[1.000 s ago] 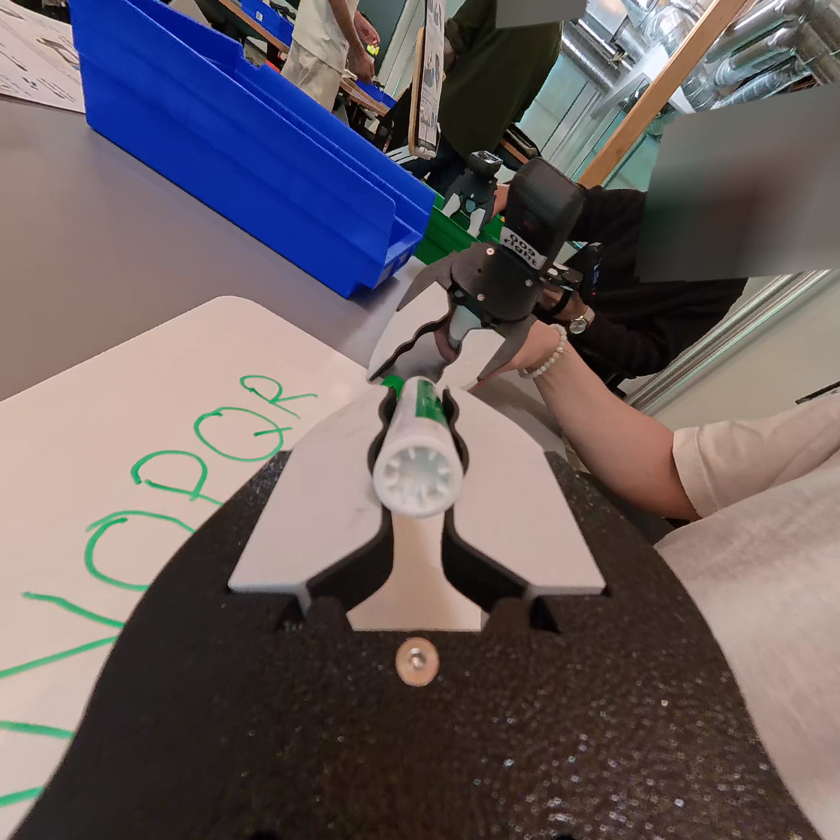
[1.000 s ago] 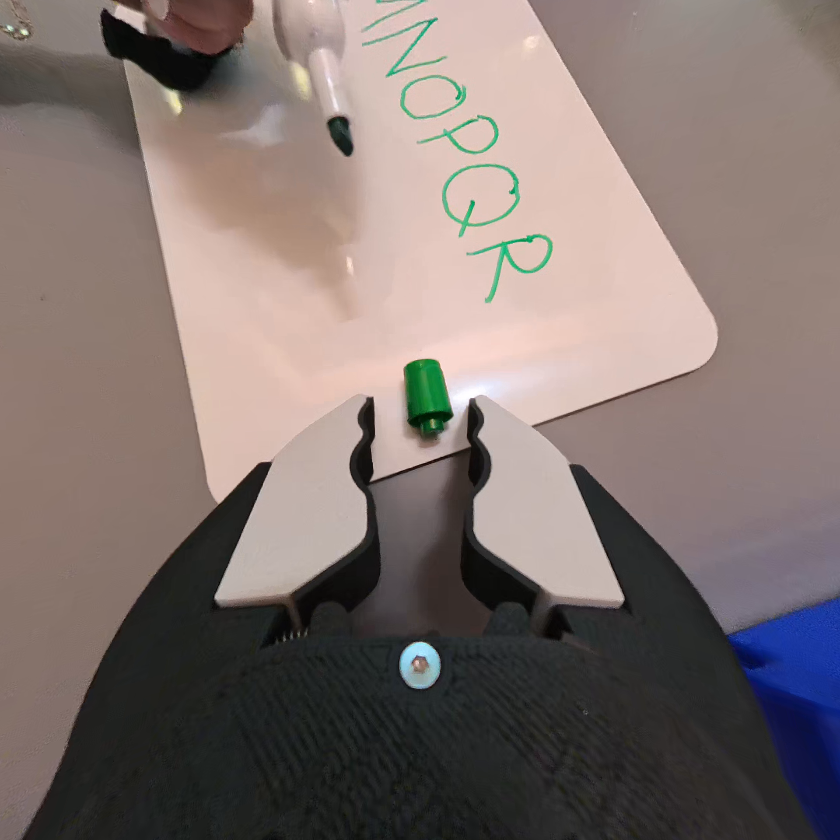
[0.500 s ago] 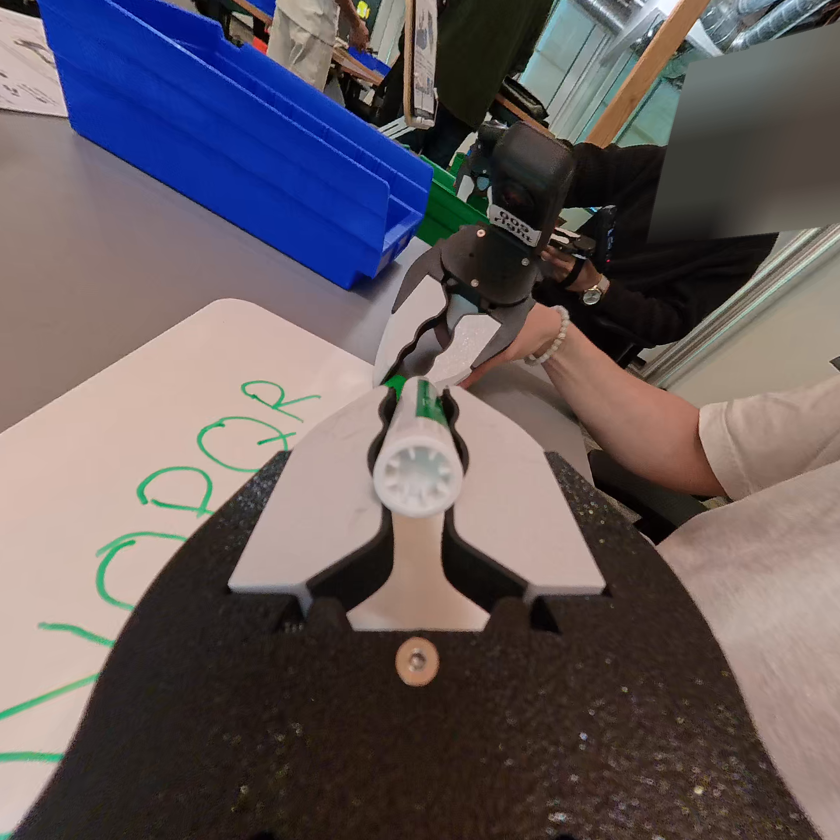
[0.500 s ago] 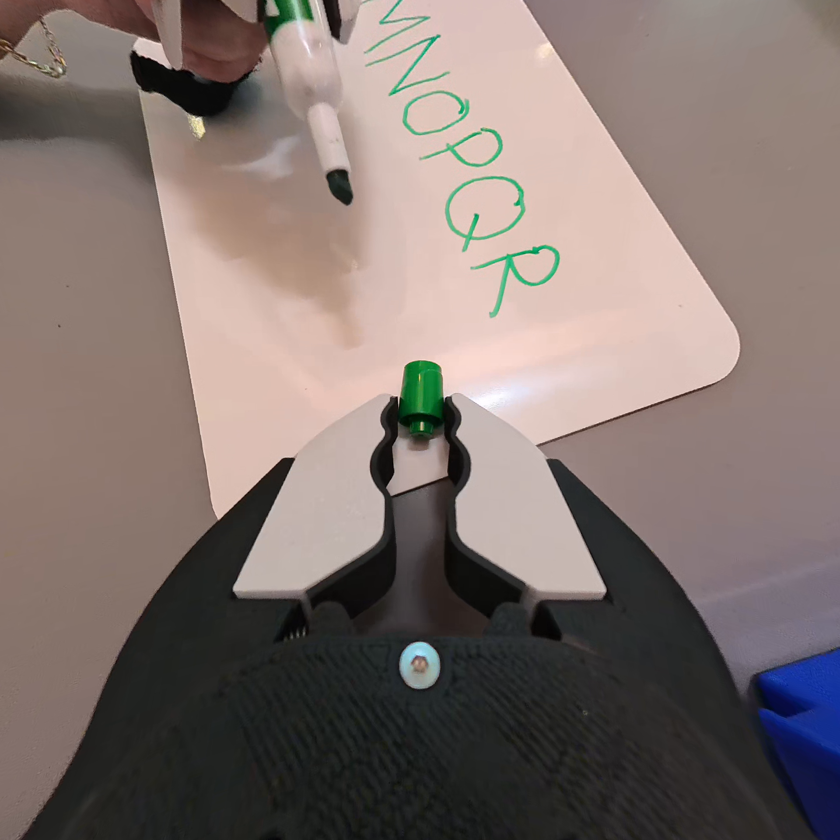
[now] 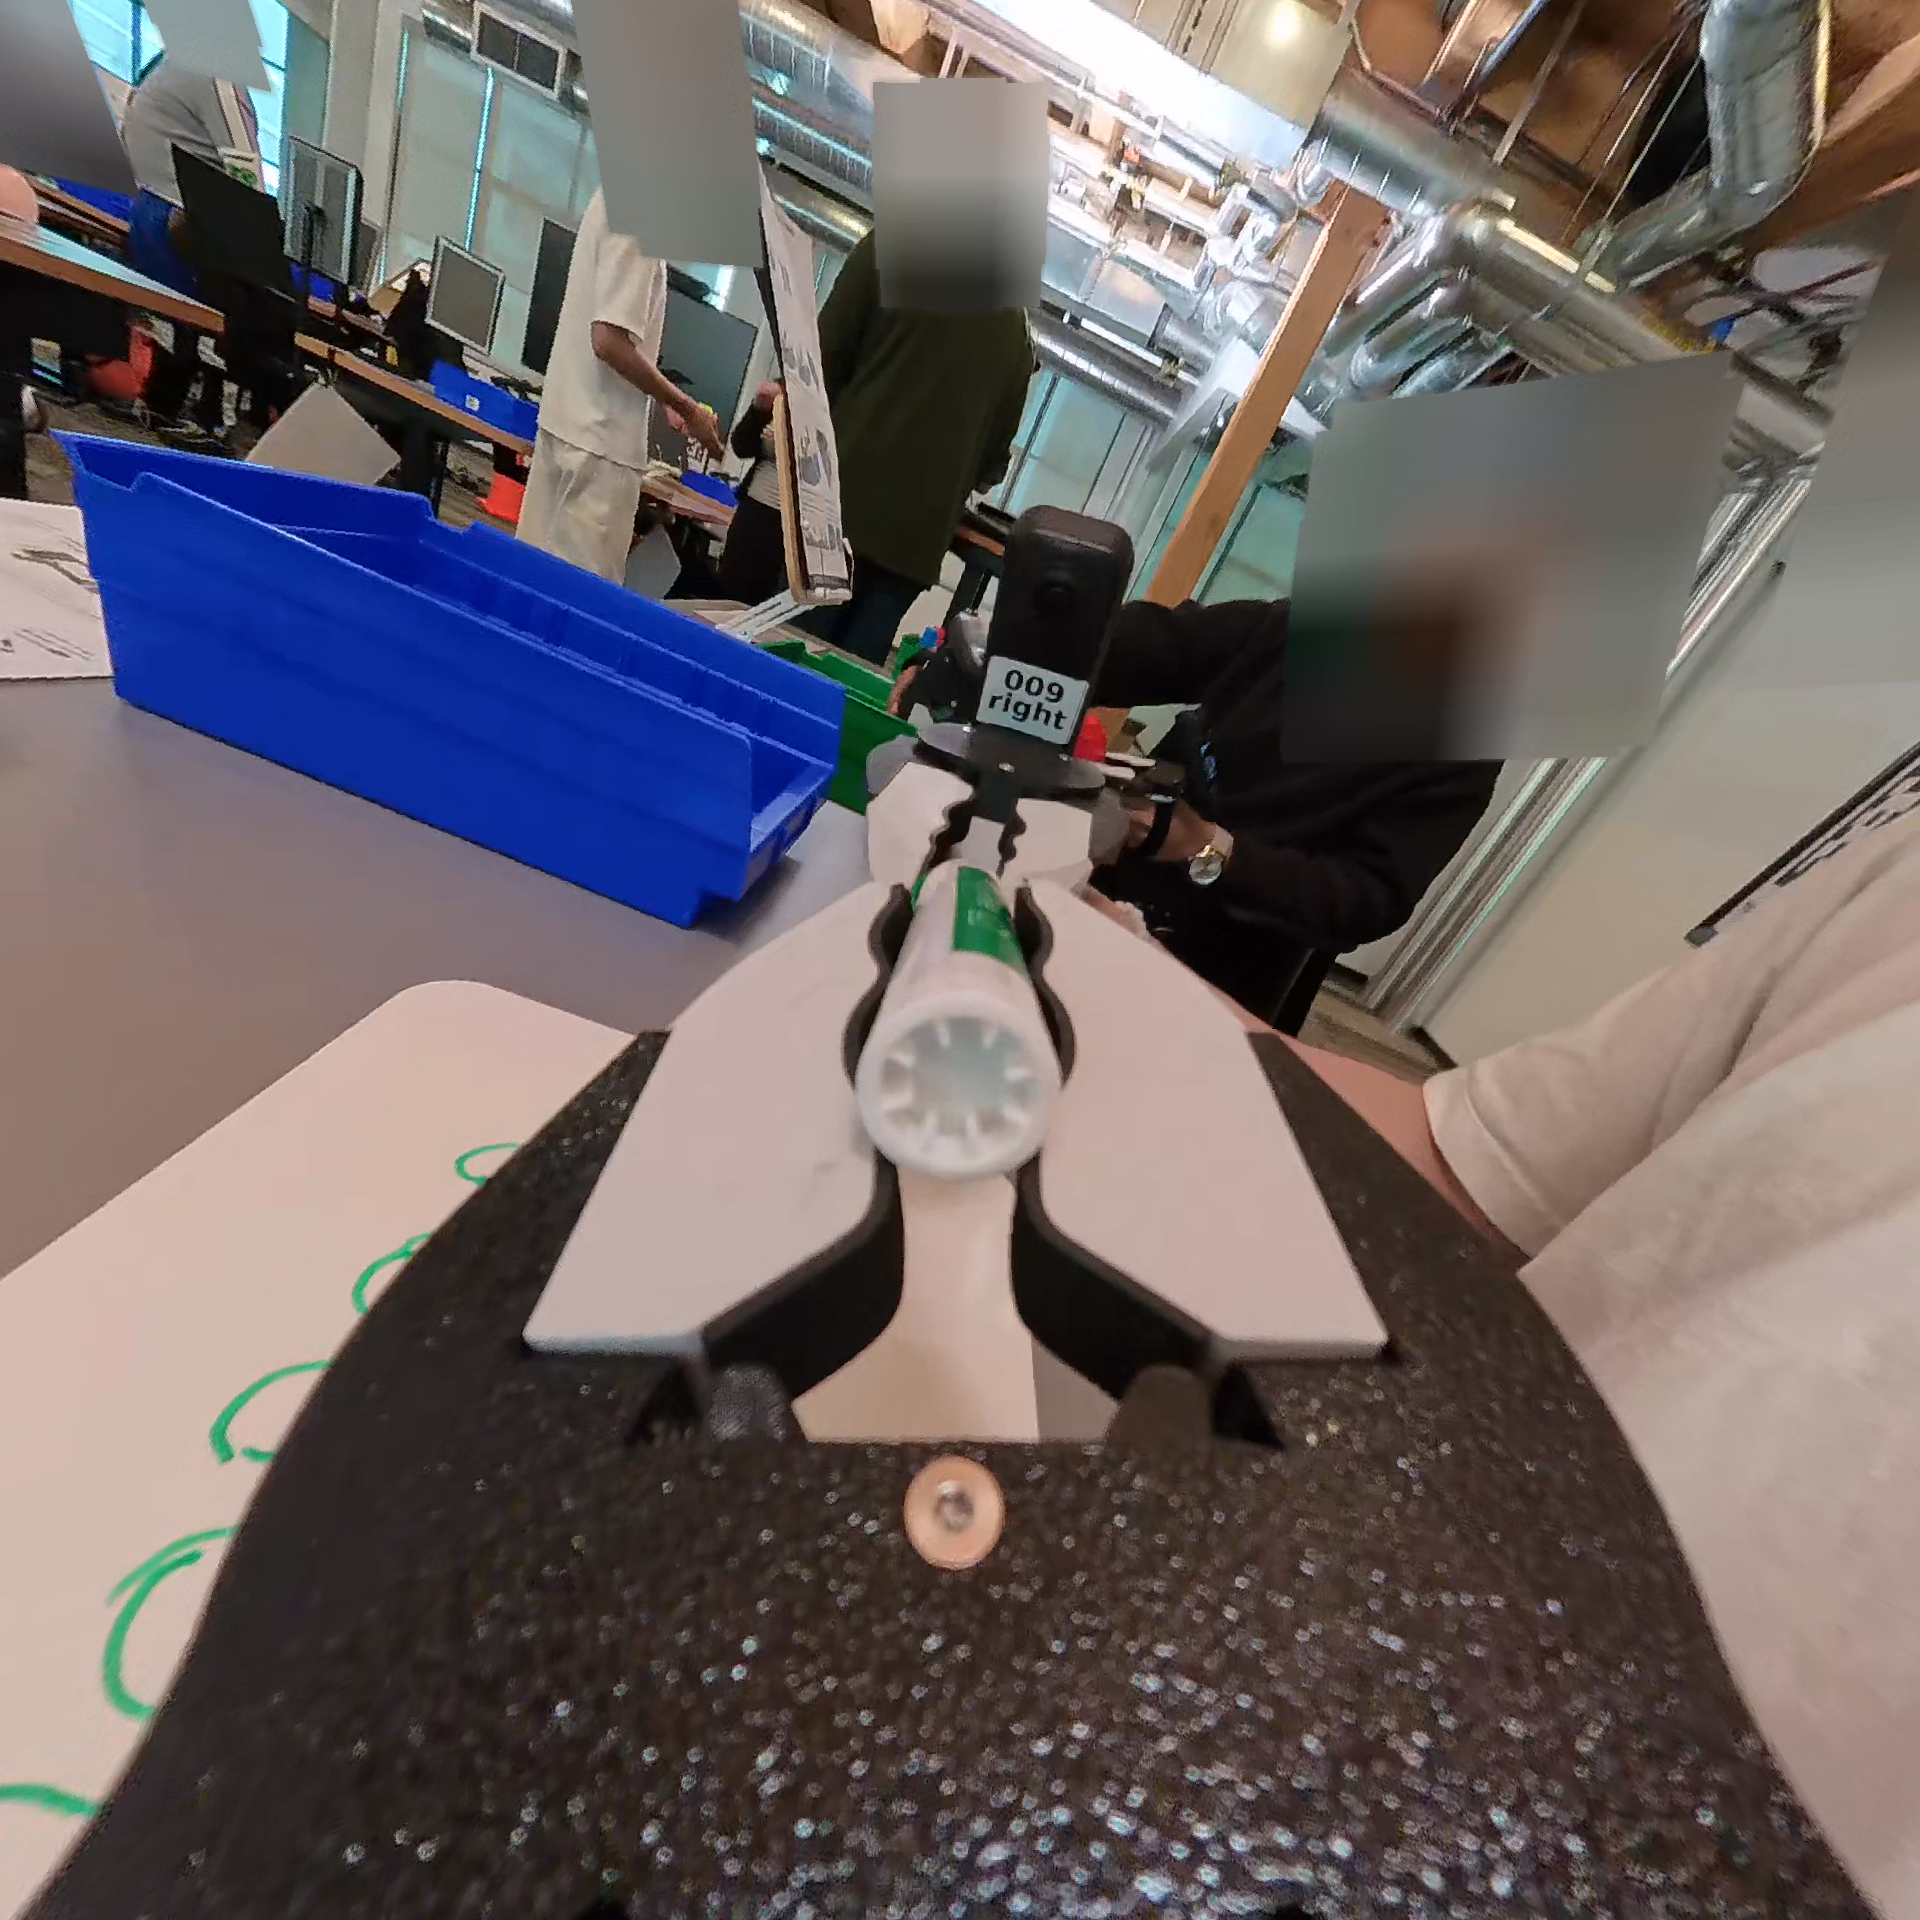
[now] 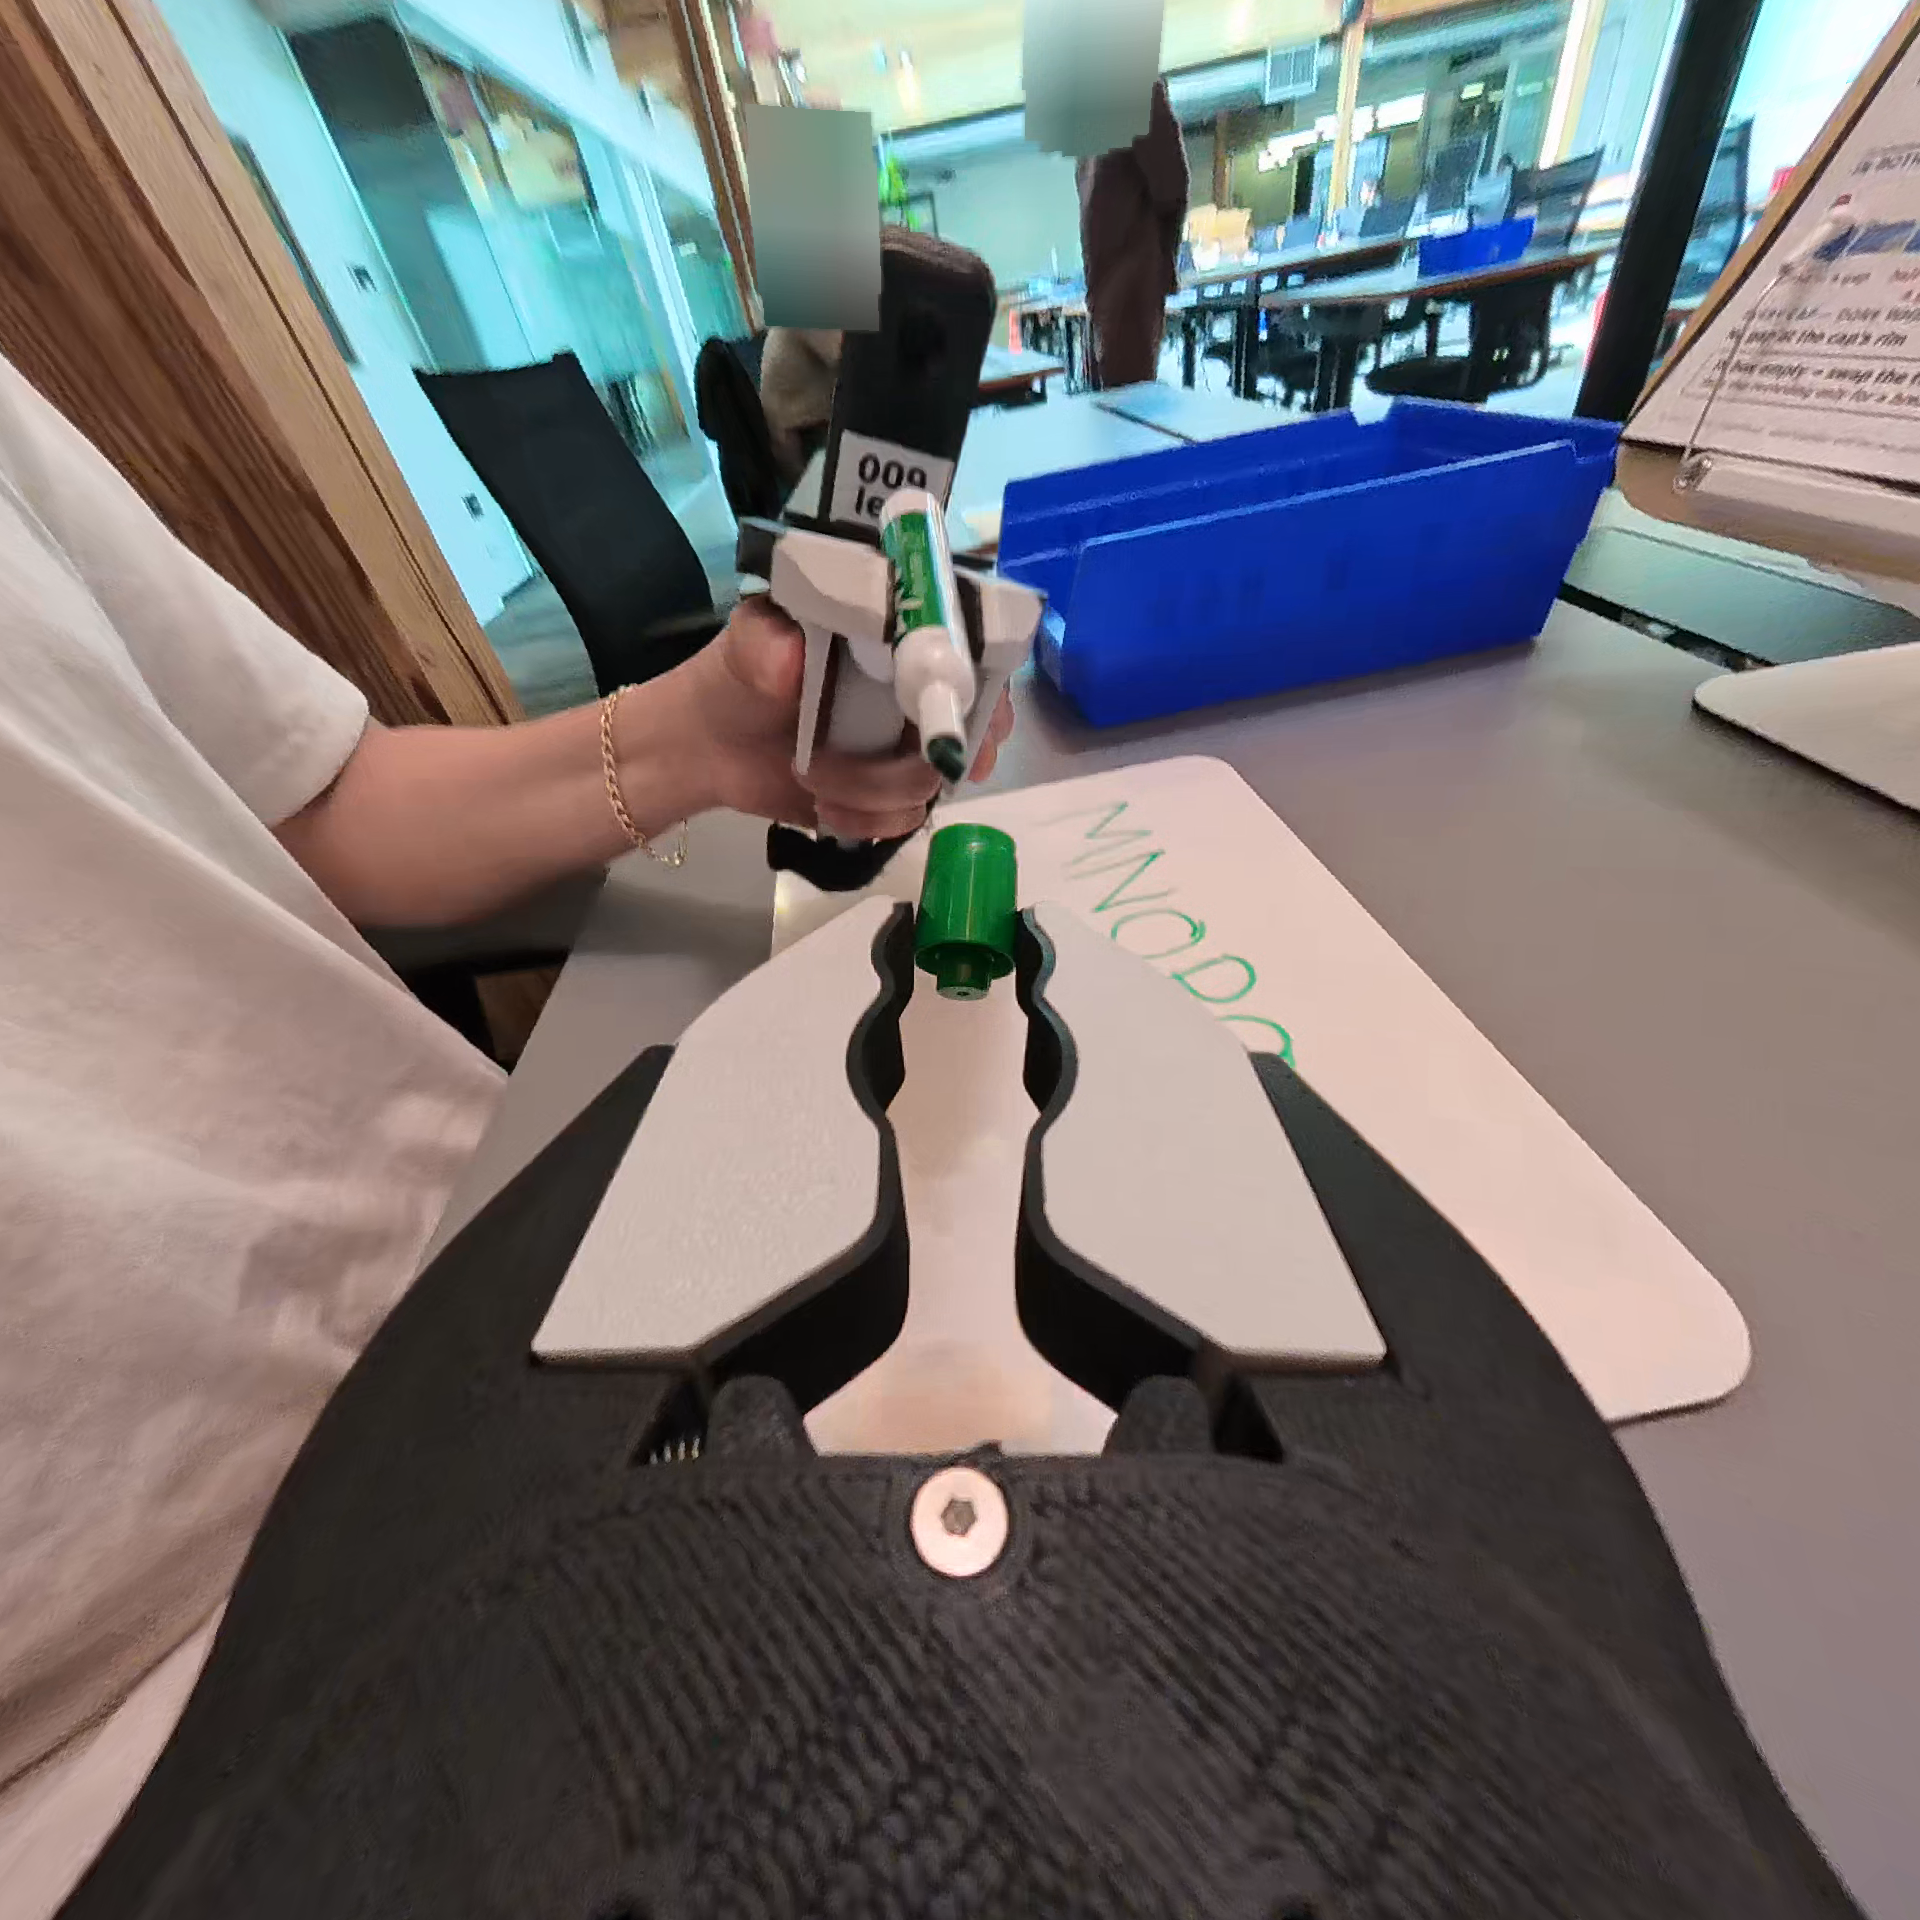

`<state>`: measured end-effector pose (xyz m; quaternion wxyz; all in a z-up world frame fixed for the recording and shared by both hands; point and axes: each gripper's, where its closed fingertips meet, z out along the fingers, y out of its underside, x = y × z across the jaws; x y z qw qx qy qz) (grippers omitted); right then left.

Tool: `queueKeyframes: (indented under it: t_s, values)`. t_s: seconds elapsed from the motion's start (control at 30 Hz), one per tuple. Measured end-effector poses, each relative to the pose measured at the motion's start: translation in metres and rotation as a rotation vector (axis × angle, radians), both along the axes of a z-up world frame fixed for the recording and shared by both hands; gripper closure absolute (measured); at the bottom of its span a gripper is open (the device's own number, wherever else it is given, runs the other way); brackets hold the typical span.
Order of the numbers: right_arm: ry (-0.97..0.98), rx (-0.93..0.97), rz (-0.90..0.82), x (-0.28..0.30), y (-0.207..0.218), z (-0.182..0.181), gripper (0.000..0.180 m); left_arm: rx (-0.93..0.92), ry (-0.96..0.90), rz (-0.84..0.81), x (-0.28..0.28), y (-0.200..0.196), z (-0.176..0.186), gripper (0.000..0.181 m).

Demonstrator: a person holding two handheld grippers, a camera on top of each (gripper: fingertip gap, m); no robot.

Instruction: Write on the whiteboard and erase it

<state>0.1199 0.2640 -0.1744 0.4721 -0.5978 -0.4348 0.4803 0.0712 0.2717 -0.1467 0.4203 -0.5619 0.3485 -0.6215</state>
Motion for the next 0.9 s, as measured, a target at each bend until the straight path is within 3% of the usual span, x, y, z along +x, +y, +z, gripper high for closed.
queueKeyframes:
  t_s: [0.37,0.67,0.9]
  values:
    - [-0.001,0.001,0.029,-0.01,-0.004,0.006,0.161,0.072,0.104,0.012,0.01,-0.006,-0.004,0.162]
    - [-0.115,0.009,0.015,-0.015,0.004,0.0,0.161,-0.024,0.138,0.027,0.014,-0.001,-0.015,0.161]
    - [0.022,-0.038,0.048,-0.02,0.007,0.011,0.161,-0.133,-0.009,0.026,0.008,0.002,-0.012,0.161]
